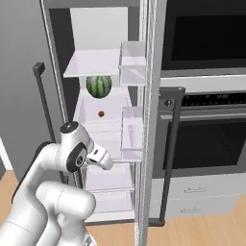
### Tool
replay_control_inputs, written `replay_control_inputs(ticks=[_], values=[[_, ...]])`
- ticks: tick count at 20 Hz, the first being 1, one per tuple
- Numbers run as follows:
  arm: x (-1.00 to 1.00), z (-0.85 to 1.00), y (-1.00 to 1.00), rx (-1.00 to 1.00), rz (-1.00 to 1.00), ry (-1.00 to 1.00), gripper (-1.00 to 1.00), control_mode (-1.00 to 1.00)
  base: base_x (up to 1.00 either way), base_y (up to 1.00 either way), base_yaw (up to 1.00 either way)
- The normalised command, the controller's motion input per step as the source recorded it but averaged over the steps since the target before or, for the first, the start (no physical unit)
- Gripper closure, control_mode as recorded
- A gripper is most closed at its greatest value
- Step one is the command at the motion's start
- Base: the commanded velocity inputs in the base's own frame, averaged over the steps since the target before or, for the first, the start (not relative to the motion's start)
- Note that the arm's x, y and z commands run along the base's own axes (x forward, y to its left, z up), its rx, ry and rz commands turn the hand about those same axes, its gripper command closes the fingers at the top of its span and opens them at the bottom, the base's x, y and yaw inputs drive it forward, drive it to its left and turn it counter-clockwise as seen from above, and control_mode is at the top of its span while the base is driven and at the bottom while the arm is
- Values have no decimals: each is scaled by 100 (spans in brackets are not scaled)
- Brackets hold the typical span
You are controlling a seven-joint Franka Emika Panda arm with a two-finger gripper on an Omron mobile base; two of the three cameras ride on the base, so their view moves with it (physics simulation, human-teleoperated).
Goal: Take the strawberry from the fridge and place it on top of the pancake, located on the dining counter.
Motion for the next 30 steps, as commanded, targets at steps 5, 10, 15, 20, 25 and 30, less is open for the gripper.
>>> replay_control_inputs(ticks=[5, 10, 15, 20, 25, 30], values=[[0, 0, 0, 0, 0, 0, -100, 100, 57, 18, -7], [0, 0, 0, 0, 0, 0, -100, 100, 50, 3, 1], [0, 0, 0, 0, 0, 0, -100, 100, 37, -3, 11], [0, 0, 0, 0, 0, 0, -100, 100, 41, -13, 17], [0, 0, 0, 0, 0, 0, -100, 100, 34, -16, 16], [0, 0, 0, 0, 0, 0, -100, 100, 0, 0, 0]])
